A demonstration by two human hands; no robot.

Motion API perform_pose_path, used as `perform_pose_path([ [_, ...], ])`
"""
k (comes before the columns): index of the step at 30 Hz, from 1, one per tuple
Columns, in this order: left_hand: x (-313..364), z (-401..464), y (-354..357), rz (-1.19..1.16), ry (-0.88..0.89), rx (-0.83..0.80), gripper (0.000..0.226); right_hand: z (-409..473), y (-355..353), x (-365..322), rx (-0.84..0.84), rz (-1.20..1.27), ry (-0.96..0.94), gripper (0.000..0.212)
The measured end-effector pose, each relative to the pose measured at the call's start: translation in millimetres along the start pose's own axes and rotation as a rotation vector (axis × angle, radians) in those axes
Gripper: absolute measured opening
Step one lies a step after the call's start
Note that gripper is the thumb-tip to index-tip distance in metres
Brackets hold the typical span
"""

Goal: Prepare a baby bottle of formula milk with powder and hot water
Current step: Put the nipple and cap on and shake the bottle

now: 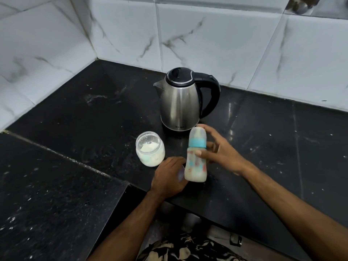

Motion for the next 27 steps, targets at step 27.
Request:
perform_pose_path([
  [27,0.5,-2.1,2.1,-0.007,0.007,0.063,0.039,21.5,-23.1,-6.1,0.446,0.316,-0.130,0.059],
])
Point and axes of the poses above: each hand's wrist, its own z-axis towards the middle knuckle, its own y-axis out of the palm, x = y × z, the point moved 1 cm from there along z, towards the middle knuckle, and after that the axes turned 5 degrees about z, right-handed, at the moved point
